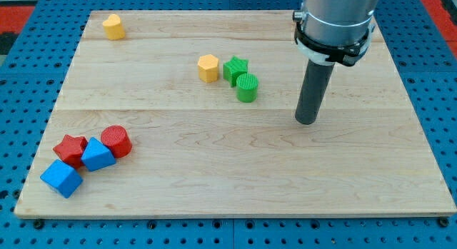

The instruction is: Move the green star horizontally right side of the yellow heart

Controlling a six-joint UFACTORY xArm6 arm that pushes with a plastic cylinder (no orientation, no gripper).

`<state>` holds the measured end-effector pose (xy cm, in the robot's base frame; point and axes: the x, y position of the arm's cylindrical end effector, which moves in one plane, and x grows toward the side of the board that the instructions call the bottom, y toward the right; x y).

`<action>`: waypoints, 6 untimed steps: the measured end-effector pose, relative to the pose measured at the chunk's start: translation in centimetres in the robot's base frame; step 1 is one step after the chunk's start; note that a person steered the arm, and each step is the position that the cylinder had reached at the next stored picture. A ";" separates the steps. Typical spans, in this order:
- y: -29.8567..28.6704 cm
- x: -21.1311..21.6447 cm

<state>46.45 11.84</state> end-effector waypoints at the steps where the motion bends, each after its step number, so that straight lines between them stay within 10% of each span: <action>1: -3.4 -5.2; 5: -10.4 -16.9; 6: -9.6 -12.2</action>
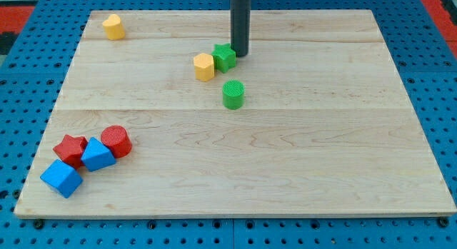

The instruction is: Move the green star horizontally right side of the yellow heart

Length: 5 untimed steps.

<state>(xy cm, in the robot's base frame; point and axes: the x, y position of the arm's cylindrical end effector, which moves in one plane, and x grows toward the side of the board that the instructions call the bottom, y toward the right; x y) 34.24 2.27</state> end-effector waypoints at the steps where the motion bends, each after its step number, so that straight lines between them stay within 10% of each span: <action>1: -1.9 2.8; 3: -4.0 -8.4; 5: -4.4 -8.9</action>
